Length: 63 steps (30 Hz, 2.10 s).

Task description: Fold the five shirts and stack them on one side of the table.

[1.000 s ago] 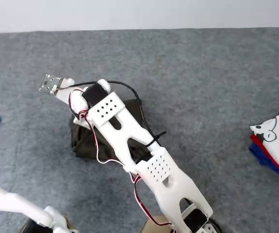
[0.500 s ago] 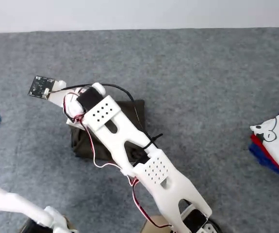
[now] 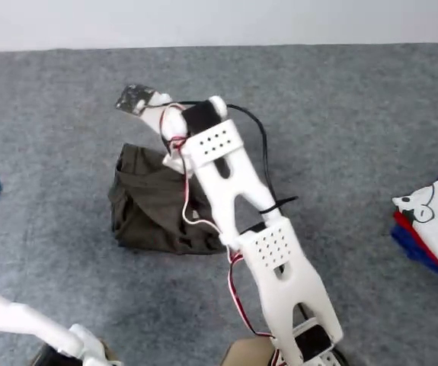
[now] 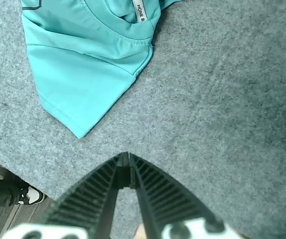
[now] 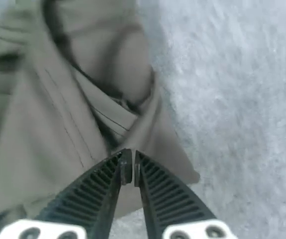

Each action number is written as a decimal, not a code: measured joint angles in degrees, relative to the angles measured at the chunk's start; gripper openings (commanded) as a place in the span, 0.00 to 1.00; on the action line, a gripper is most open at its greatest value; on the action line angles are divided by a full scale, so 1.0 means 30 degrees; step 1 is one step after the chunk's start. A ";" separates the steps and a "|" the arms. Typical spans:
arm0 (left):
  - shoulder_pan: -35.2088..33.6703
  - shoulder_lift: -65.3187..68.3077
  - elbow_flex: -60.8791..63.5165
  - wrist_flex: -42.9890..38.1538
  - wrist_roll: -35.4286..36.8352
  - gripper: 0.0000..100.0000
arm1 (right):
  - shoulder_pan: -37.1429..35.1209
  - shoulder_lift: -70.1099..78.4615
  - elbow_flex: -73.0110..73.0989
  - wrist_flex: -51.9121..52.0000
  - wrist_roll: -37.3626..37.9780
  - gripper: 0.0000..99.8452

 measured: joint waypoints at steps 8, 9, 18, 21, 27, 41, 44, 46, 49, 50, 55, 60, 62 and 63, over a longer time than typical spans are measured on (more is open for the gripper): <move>0.0000 0.0000 0.0000 -0.0117 0.0000 0.01 | -0.0264 0.2227 0.0088 0.0000 0.0000 0.01; 0.0000 0.0000 0.0000 -0.0117 0.0000 0.01 | -0.0615 0.2344 0.0088 0.0000 0.0000 0.01; 0.0000 0.0000 0.0000 -0.0117 0.0000 0.01 | -0.4806 0.2198 0.0440 0.0000 -0.0645 0.01; 0.0000 0.0000 0.0000 -0.0117 0.0000 0.01 | -0.5451 0.0645 0.0615 0.0000 -0.0879 0.01; 0.1407 0.0000 -0.0645 0.0410 0.0000 0.01 | -0.4484 -0.4484 0.2579 0.0000 -0.1612 0.06; 1.4828 0.0967 -0.2930 0.0117 0.5011 0.01 | 0.4337 -1.8784 1.4330 0.0000 -0.2403 0.07; 1.7788 0.3370 -0.2930 -0.0850 0.5538 0.01 | 0.6535 -2.1656 1.7524 0.0000 -0.2432 0.07; 1.9311 0.5099 -0.2930 -0.1319 0.5685 0.01 | 0.7707 -2.3414 1.9370 0.0000 -0.2432 0.07; 2.1187 0.7473 -0.2930 -0.1758 0.5685 0.01 | 0.9407 -2.5905 2.1978 0.0000 -0.2432 0.07; 2.1685 0.8147 -0.2930 -0.1817 0.5685 0.01 | 0.9875 -2.6696 2.2886 0.0000 -0.2432 0.07; 2.2886 1.1077 -0.2930 -0.1905 0.5685 0.01 | 1.1956 -3.0154 2.6403 0.0000 -0.2432 0.07; 2.2916 1.3480 -0.3018 -0.2755 0.5685 0.01 | 1.2835 -3.3055 2.8513 0.0000 -0.2432 0.07; 2.3004 1.3919 -0.3341 -0.3077 0.5685 0.01 | 1.2864 -3.3963 2.9158 0.0000 -0.2432 0.07; 2.3062 1.4095 -0.3516 -0.3282 0.5685 0.01 | 1.2835 -3.4315 2.9421 0.0000 -0.2432 0.07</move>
